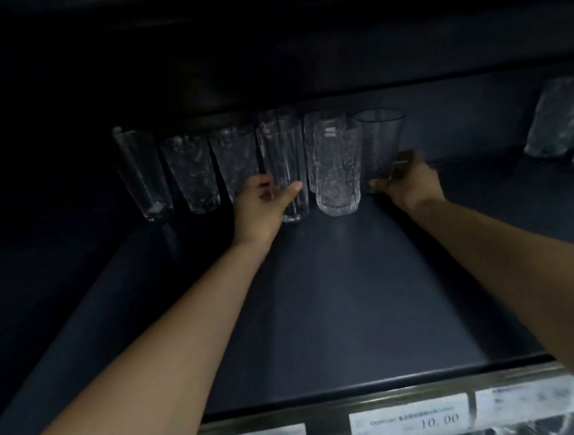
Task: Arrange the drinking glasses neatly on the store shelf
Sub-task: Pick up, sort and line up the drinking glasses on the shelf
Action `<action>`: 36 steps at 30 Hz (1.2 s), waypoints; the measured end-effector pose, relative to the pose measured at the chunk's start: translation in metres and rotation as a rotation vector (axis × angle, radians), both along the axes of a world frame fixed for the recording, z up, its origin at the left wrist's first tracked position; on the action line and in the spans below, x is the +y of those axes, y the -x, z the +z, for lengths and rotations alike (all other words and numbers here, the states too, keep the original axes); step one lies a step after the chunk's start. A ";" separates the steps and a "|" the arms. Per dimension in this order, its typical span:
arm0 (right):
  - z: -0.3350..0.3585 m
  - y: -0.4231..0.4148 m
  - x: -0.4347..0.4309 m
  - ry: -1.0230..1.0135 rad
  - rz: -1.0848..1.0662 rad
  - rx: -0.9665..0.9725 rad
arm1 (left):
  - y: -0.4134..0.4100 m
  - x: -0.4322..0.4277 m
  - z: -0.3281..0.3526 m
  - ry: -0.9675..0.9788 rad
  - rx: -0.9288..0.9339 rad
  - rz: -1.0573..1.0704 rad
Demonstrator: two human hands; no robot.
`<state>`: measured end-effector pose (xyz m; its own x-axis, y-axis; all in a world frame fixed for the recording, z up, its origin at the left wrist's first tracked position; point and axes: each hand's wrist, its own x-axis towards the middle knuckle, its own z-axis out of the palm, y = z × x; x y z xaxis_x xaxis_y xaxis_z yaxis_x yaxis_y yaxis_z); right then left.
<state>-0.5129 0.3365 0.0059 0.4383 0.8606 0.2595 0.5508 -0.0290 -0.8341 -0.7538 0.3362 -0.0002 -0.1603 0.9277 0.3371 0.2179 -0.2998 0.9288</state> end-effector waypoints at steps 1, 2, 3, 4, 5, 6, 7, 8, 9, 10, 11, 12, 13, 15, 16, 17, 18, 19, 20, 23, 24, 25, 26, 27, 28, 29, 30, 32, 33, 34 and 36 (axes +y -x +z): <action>0.000 0.000 0.001 0.001 -0.006 -0.004 | 0.000 0.000 0.000 0.000 0.009 0.003; 0.000 0.000 0.003 -0.002 -0.010 -0.008 | 0.001 0.001 -0.001 0.000 0.022 0.000; -0.001 0.000 0.005 -0.005 -0.011 -0.007 | 0.001 0.000 -0.001 0.004 0.035 -0.007; -0.001 0.000 0.007 -0.005 -0.011 -0.014 | 0.001 0.000 0.000 0.008 0.047 -0.013; -0.001 0.000 0.007 -0.004 -0.010 -0.021 | 0.001 0.000 0.000 0.013 0.054 -0.020; -0.001 0.000 0.008 -0.001 -0.008 -0.033 | 0.001 0.000 0.000 0.016 0.054 -0.026; -0.001 -0.001 0.008 -0.003 -0.003 -0.044 | 0.001 0.000 0.000 0.017 0.050 -0.032; -0.002 -0.001 0.008 -0.005 0.004 -0.062 | 0.001 0.000 0.000 0.020 0.046 -0.034; -0.002 -0.001 0.009 -0.007 0.010 -0.073 | 0.001 0.000 0.000 0.026 0.044 -0.035; -0.003 -0.002 0.010 -0.006 0.010 -0.086 | 0.001 0.000 -0.001 0.029 0.045 -0.035; -0.003 -0.002 0.011 -0.002 0.009 -0.094 | 0.001 -0.001 -0.001 0.033 0.044 -0.032; -0.004 -0.003 0.011 0.005 0.007 -0.096 | 0.001 0.000 -0.001 0.037 0.041 -0.027; -0.004 -0.004 0.012 0.015 0.001 -0.086 | 0.001 -0.001 -0.001 0.041 0.033 -0.018; -0.003 -0.005 0.013 0.035 -0.015 -0.079 | -0.001 0.000 -0.002 0.045 0.020 0.000; -0.003 -0.005 0.012 0.043 -0.021 -0.095 | -0.001 0.000 -0.002 0.047 0.029 0.011; -0.003 -0.005 0.012 0.050 -0.022 -0.112 | -0.001 0.001 -0.003 0.047 0.044 0.020; -0.003 -0.005 0.012 0.054 -0.022 -0.124 | -0.001 0.002 -0.003 0.047 0.059 0.029; -0.003 -0.005 0.013 0.059 -0.024 -0.129 | -0.001 0.002 -0.003 0.044 0.071 0.039; -0.003 -0.005 0.014 0.062 -0.028 -0.135 | 0.000 0.003 -0.004 0.040 0.080 0.047; -0.004 -0.005 0.015 0.061 -0.034 -0.150 | 0.000 0.003 -0.005 0.025 0.114 0.045; -0.004 -0.005 0.015 0.062 -0.033 -0.162 | 0.000 0.003 -0.005 0.025 0.124 0.041; -0.004 -0.005 0.015 0.064 -0.031 -0.169 | 0.000 0.003 -0.005 0.027 0.131 0.039; -0.004 -0.005 0.016 0.066 -0.029 -0.170 | 0.001 0.002 -0.004 0.033 0.139 0.038; -0.005 -0.005 0.017 0.071 -0.024 -0.164 | 0.001 0.002 -0.004 0.038 0.145 0.038; -0.006 -0.005 0.018 0.077 -0.020 -0.163 | 0.001 0.001 -0.004 0.043 0.152 0.039; -0.007 -0.005 0.020 0.084 -0.019 -0.167 | 0.001 0.001 -0.004 0.044 0.160 0.038; -0.007 -0.005 0.021 0.088 -0.020 -0.173 | 0.001 0.000 -0.003 0.043 0.166 0.037; -0.007 -0.005 0.022 0.086 -0.023 -0.170 | 0.001 -0.001 -0.003 0.040 0.174 0.036; -0.008 -0.005 0.022 0.085 -0.024 -0.175 | 0.000 -0.001 -0.002 0.039 0.178 0.036; -0.008 -0.005 0.022 0.088 -0.028 -0.186 | 0.000 -0.002 -0.002 0.039 0.181 0.035; -0.010 -0.006 0.024 0.100 -0.035 -0.210 | 0.000 -0.002 -0.002 0.040 0.185 0.035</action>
